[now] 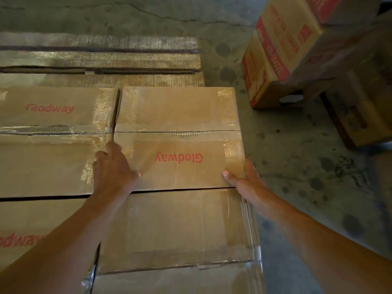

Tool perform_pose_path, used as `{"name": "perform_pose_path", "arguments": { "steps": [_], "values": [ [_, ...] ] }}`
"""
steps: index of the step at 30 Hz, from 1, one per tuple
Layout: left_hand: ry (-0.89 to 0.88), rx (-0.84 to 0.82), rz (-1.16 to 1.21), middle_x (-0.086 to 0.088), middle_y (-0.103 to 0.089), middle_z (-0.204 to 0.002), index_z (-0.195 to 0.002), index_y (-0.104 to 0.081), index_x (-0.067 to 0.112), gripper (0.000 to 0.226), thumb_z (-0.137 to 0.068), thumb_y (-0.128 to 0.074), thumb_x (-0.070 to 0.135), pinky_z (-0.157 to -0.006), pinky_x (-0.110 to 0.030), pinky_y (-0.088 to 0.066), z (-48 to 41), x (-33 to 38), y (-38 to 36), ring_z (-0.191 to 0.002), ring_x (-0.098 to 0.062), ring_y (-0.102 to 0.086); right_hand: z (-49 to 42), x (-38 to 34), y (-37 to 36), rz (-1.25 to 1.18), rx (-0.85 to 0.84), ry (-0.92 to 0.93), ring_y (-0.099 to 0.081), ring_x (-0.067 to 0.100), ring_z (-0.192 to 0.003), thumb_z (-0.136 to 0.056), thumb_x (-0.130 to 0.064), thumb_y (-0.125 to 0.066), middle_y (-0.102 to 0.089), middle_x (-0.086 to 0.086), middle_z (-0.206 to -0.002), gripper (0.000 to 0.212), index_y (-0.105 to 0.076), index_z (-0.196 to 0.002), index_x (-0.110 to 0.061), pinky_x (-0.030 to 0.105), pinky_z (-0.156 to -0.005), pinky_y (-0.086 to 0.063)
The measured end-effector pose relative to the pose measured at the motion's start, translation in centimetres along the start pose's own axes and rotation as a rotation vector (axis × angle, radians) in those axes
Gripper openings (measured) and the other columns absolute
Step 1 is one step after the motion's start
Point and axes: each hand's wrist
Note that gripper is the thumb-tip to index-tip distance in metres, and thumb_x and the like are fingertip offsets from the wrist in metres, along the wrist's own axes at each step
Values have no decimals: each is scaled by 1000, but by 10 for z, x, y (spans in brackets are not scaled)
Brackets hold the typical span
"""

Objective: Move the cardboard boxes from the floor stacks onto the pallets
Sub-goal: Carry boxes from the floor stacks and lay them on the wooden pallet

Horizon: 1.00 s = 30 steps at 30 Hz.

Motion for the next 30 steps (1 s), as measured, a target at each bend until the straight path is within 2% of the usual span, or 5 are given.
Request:
{"name": "perform_pose_path", "arguments": {
  "steps": [5, 11, 16, 24, 30],
  "values": [
    [-27, 64, 75, -21, -44, -129, -129, -44, 12, 57, -79, -70, 3, -83, -36, -38, 21, 7, -13, -112, -39, -51, -8, 6, 0, -174, -86, 2, -50, 12, -120, -94, -26, -69, -52, -18, -120, 60, -34, -141, -36, 37, -100, -39],
    [-139, 121, 71, -15, -52, -123, -132, -47, 11, 48, -88, -67, 17, -89, -40, -42, 53, 14, -19, -110, -33, -55, -5, -2, 11, -144, -132, -29, -34, 18, -141, -91, -66, -55, -32, -6, -158, 78, -22, -155, -36, 46, -110, -31],
    [-263, 183, -62, -27, -57, -122, -132, -55, -2, 55, -85, -74, 18, -94, -52, -46, 74, 27, -6, -110, -46, -56, -1, -20, 41, 215, 0, 10, -13, 32, -153, -89, -77, -38, -10, 2, -168, 94, -3, -161, -28, 53, -120, -18],
    [-420, 284, -1, -24, -60, -126, -131, -57, -1, 54, -88, -72, 27, -95, -49, -49, 127, 90, 75, -112, -44, -59, 69, -86, 150, 400, 244, 240, -23, 26, -151, -97, -67, -39, -23, 4, -165, 79, -20, -160, -22, 45, -118, -26],
    [-538, 364, 102, -19, -59, -131, -134, -56, 7, 52, -92, -66, 34, -95, -46, -47, 238, 139, 204, -116, -39, -57, 239, -142, 227, 468, 433, 415, -41, 31, -139, -101, -58, -41, -42, 10, -152, 66, -37, -150, -15, 42, -109, -37]
  ]
}}
Point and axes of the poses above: each hand's wrist, its own z-axis away from the middle knuckle, its own y-axis out of the back of the hand, x = y × z
